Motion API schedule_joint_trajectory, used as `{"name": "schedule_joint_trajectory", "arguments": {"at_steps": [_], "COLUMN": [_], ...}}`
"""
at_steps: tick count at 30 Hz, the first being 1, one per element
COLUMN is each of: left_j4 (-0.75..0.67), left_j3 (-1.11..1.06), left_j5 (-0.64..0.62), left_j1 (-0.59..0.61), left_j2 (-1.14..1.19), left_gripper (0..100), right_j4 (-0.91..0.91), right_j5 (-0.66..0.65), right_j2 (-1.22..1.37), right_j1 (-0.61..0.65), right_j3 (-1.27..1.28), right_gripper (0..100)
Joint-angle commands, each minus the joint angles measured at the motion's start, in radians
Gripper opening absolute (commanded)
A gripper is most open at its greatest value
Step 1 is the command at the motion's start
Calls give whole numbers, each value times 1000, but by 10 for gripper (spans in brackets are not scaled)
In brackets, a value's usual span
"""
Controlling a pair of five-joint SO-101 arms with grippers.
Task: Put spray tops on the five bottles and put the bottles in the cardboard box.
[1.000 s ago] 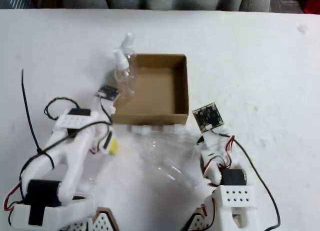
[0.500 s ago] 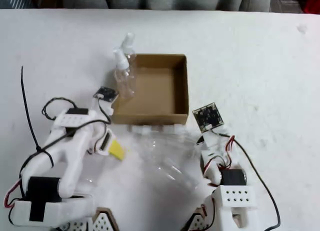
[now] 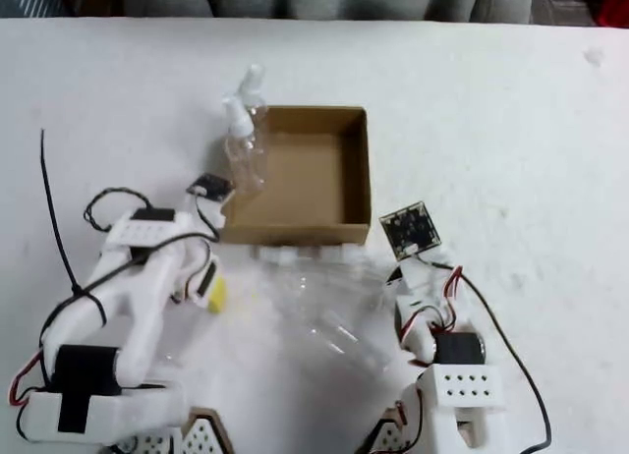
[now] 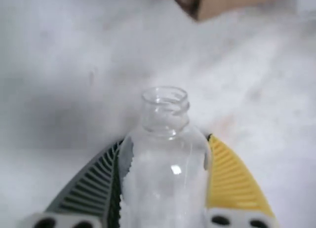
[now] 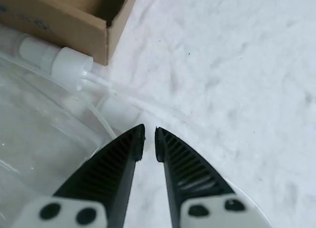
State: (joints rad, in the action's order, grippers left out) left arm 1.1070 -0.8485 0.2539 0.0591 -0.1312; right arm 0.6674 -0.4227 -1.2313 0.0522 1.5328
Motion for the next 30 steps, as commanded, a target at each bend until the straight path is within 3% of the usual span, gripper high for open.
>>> {"name": "schedule_joint_trajectory", "arguments": {"at_steps": [1,5,8,13,25,30], "left_j4": [114,114,44,-40,-60,-64], "left_j3": [161,195,178,160,181,180], "left_j5": [-95,-11,60,-6,-38,-35], "left_j1": [10,53,162,275,291,311], "left_j2": [-16,-15,-13,-15,-7,-7], "left_gripper": [20,20,20,20,20,20], "right_j4": [24,88,156,312,578,644], "right_j5": [-9,-9,-11,-106,-75,-226], "right_j2": [-8,-8,-7,1,33,286], "right_j1": [-30,-64,-61,-38,85,84], "right_j3": [-38,-94,-155,-318,-609,-692], "right_gripper": [16,16,16,16,20,22]}}
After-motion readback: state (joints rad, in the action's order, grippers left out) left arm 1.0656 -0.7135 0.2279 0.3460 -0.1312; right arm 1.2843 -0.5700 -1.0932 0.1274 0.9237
